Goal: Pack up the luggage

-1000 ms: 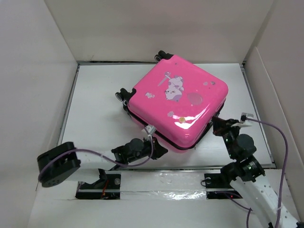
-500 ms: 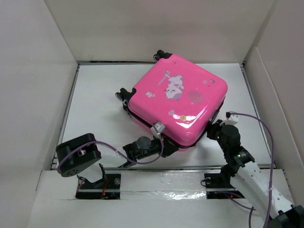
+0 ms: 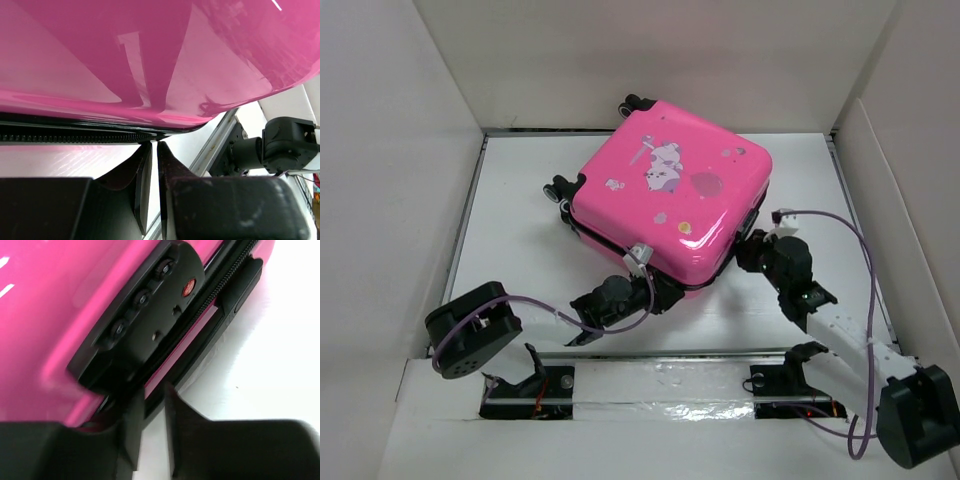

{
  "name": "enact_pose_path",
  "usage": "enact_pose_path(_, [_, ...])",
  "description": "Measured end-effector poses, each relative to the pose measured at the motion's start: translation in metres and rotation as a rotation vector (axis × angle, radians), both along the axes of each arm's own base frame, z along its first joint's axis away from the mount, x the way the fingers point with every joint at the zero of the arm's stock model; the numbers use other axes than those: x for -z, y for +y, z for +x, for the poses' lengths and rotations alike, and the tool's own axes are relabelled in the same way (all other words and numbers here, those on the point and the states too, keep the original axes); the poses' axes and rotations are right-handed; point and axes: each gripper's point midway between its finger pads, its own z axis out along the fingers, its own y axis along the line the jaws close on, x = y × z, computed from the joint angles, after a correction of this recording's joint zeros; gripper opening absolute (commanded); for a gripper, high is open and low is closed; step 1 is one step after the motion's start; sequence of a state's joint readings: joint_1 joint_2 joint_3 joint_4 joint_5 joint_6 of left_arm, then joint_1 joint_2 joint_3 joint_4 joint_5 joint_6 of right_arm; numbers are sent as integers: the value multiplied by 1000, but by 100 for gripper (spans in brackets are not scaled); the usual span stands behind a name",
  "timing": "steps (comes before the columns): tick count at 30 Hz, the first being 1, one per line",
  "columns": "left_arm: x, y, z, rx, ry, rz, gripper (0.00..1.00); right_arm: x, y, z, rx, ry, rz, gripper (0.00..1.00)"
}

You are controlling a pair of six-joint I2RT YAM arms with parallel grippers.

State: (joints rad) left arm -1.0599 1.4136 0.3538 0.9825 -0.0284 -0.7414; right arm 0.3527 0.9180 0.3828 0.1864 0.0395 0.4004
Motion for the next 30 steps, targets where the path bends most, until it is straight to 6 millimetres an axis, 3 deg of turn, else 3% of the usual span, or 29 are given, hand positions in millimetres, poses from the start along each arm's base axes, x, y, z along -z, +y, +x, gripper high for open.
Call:
enact_pose_path(3, [-1, 3, 2, -3, 5, 4, 8, -7, 6, -18, -57, -69, 56, 29])
enact_pose_path(4, [-1, 4, 3, -3, 7, 5, 8, -8, 9, -26, -77, -90, 82, 24])
enact_pose_path(5, [-1, 5, 3, -1, 9, 6, 8, -6, 13, -34, -101, -100, 103, 12])
enact_pose_path(8, [1, 7, 5, 2, 17, 12, 8, 5, 27, -61, -181, -102, 157, 3])
enact_pose_path(9, [1, 8, 6, 3, 20, 13, 8, 8, 32, -70, -209, -102, 173, 4])
enact_pose_path(11, [1, 10, 7, 6, 25, 13, 8, 8, 38, -85, -254, -116, 198, 17])
enact_pose_path(13, [1, 11, 8, 9, 28, 14, 8, 2, 42, -95, -285, -139, 216, 32])
enact_pose_path(14, [1, 11, 8, 10, 28, 14, 8, -1, 43, -98, -296, -150, 222, 45])
enact_pose_path(16, [1, 11, 8, 11, 30, 16, 8, -2, 45, -103, -314, -152, 225, 50])
enact_pose_path(24, [1, 12, 8, 11, 33, 22, 8, 31, 46, -104, -342, -27, 118, 49])
enact_pose_path(27, [0, 12, 9, 9, 32, 23, 9, 29, 47, -99, -356, -36, 76, 41])
enact_pose_path(30, [0, 13, 9, 8, 32, 24, 9, 20, 50, -93, -369, -69, 53, 40])
